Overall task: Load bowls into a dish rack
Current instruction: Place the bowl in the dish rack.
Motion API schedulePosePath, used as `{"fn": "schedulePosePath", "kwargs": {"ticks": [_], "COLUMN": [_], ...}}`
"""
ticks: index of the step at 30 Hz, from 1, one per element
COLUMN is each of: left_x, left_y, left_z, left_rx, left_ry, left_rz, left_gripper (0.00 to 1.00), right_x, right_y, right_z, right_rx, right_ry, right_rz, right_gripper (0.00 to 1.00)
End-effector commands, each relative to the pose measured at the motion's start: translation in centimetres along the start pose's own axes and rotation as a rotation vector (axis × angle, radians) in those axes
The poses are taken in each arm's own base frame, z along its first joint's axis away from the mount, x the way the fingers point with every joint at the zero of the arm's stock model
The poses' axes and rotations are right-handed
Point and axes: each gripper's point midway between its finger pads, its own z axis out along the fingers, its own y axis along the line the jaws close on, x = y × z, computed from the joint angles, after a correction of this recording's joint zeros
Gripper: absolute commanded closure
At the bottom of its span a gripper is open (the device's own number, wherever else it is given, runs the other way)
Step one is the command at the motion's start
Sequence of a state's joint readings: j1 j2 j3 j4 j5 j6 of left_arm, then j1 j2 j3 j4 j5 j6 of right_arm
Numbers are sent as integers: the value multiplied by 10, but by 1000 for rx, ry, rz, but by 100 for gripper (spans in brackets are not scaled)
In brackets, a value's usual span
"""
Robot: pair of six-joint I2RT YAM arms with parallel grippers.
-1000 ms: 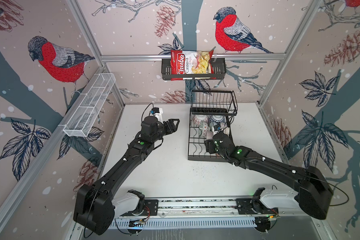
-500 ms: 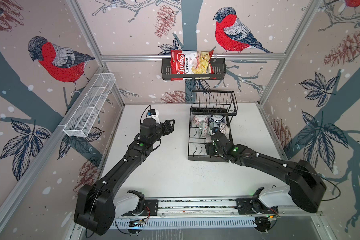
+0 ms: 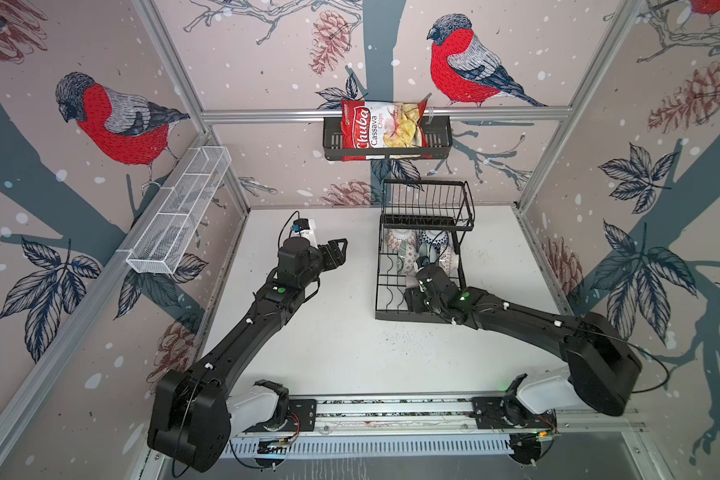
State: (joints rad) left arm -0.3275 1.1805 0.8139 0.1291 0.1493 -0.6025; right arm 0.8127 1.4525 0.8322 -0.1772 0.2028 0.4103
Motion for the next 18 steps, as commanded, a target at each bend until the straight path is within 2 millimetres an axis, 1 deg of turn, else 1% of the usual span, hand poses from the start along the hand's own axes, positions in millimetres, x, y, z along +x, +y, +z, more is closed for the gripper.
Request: {"fn": "schedulePosePath", "kwargs": {"ticks": [1,6,9,13,15,18], "left_x": [-7,-8,-8,-7,-8,-8], "left_y": [-3,-2,-1,-1,-2,-2], "left_z": [-1,-3,-4,-5,-5,-5], "left_rx": [13,13,14,14,15,19], "left_ry": [-33,-38,-39,-39,-39,-39], "left_rz": [13,11,12,15,14,14], "left_gripper": [26,26,26,26,26,26], "right_x": [8,11,13,19,22,22], "right_y": [-3,-4,-8,-12,-15,-17], "right_z": [7,13,15,16,16,15], "right_rx": [20,20,33,44,61,72], "right_ry": [28,35,38,48,53,50], "right_rz": [-16,2,27,49,58,67], "right_gripper": [39,37,37,34,31,28]}}
